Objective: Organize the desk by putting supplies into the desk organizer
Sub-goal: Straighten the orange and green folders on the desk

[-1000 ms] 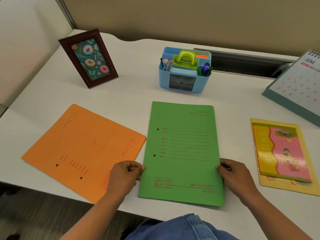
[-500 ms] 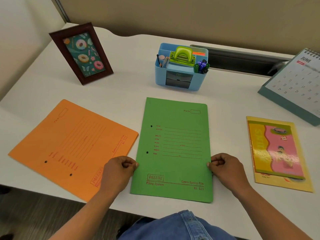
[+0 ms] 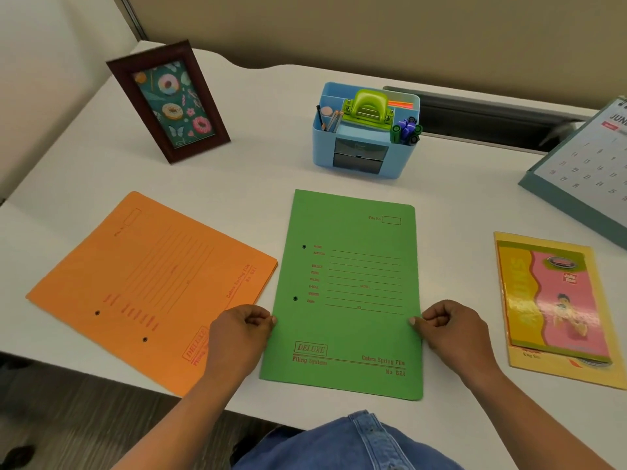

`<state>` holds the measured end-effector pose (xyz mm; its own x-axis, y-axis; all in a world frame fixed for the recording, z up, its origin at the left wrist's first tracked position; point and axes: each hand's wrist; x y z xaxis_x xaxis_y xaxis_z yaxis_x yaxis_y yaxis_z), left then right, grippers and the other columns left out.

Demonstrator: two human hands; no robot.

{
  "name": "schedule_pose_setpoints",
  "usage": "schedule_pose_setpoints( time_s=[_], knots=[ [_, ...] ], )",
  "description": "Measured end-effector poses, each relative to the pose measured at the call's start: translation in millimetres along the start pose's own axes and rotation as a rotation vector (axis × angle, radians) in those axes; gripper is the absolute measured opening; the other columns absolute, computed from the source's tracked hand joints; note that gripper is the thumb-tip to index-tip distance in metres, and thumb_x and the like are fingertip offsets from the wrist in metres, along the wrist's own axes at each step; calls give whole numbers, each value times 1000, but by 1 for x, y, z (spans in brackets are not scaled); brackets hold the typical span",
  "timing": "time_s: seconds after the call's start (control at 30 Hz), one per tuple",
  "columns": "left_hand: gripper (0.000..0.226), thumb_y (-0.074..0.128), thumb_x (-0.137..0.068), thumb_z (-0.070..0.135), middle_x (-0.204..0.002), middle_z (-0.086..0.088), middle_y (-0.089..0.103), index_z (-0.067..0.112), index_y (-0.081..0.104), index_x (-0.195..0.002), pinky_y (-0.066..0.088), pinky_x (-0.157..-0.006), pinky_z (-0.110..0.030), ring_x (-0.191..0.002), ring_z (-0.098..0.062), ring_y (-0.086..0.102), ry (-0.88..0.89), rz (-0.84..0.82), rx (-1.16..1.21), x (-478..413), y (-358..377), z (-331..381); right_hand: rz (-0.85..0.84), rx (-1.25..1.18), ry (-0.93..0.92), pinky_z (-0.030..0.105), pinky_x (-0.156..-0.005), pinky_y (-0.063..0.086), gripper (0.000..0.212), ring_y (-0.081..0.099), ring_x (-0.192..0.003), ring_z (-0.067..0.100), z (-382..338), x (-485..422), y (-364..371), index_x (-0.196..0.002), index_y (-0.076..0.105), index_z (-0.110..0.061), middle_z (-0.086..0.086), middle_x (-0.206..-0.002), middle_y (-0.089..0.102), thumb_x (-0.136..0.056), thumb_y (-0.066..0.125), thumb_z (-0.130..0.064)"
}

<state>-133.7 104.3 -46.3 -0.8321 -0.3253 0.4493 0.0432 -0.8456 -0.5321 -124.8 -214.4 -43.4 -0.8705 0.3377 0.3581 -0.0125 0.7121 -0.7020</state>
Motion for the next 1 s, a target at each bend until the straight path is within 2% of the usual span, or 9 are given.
schedule_pose_setpoints(
  time_s=[0.17,0.3,0.4,0.47,0.53,0.63,0.73,0.83,1.0],
  knots=[
    [6,70,-88,28,-69,3,71,27,69,-82,57,-62,-37,-60,-13,66,9,90,127,17,-19,7,81,-48,-117,26,-53,40,21,55,-60,18,-28,2,2,-70,58,-12,5,-65,61,-84,73,-17],
    [6,69,-87,33,-83,3,70,27,70,-86,51,-68,-34,-82,-17,65,-88,223,317,34,-45,-2,-70,-120,-245,16,-54,39,16,55,-60,12,-73,1,17,-74,62,-12,2,-68,63,-83,74,-16],
    [12,63,-91,34,-97,2,66,24,68,-97,44,-70,-33,-88,-12,61,-221,393,518,45,-64,-16,-238,-66,-380,13,-59,41,11,59,-67,5,-108,4,45,-78,65,-19,-6,-76,66,-84,73,-15],
    [16,61,-92,33,-105,3,63,22,66,-104,43,-75,-33,-95,-13,60,-296,495,612,50,-73,-30,-354,11,-471,11,-64,42,8,61,-77,-1,-128,8,66,-89,67,-24,-14,-89,66,-85,73,-21],
    [21,62,-92,33,-110,2,61,21,63,-109,43,-79,-33,-101,-15,58,-355,560,661,55,-79,-43,-443,85,-558,17,-72,46,20,61,-86,0,-147,9,85,-105,65,-27,-16,-103,61,-86,71,-27],
    [28,62,-92,31,-112,-1,62,17,59,-116,46,-90,-39,-103,-16,57,-421,566,722,59,-81,-56,-500,166,-616,32,-81,54,41,61,-87,7,-176,5,109,-124,59,-23,-7,-115,57,-86,70,-32],
    [25,61,-94,28,-108,-2,63,15,59,-115,48,-89,-39,-97,-12,58,-463,514,767,62,-81,-61,-507,282,-613,37,-95,49,57,58,-109,20,-197,-1,127,-136,51,-13,4,-133,54,-87,69,-34],
    [23,62,-93,30,-107,-2,64,17,59,-112,50,-82,-37,-95,-13,59,-500,461,804,64,-79,-64,-522,360,-599,31,-85,47,53,61,-106,25,-208,-1,139,-133,52,-6,9,-129,59,-89,67,-31],
    [20,59,-95,29,-99,-3,71,15,61,-109,50,-70,-34,-88,-20,66,-536,411,893,60,-84,-73,-501,380,-574,38,-91,49,48,61,-106,28,-207,3,153,-125,57,-4,12,-121,63,-88,68,-31]
  ],
)
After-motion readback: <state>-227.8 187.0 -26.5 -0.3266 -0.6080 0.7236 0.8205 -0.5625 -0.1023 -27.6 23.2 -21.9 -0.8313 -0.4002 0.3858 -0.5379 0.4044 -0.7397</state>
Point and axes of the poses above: each hand's wrist, its own x-axis away from the middle knuckle, its own y-axis out of the palm, z = x × y
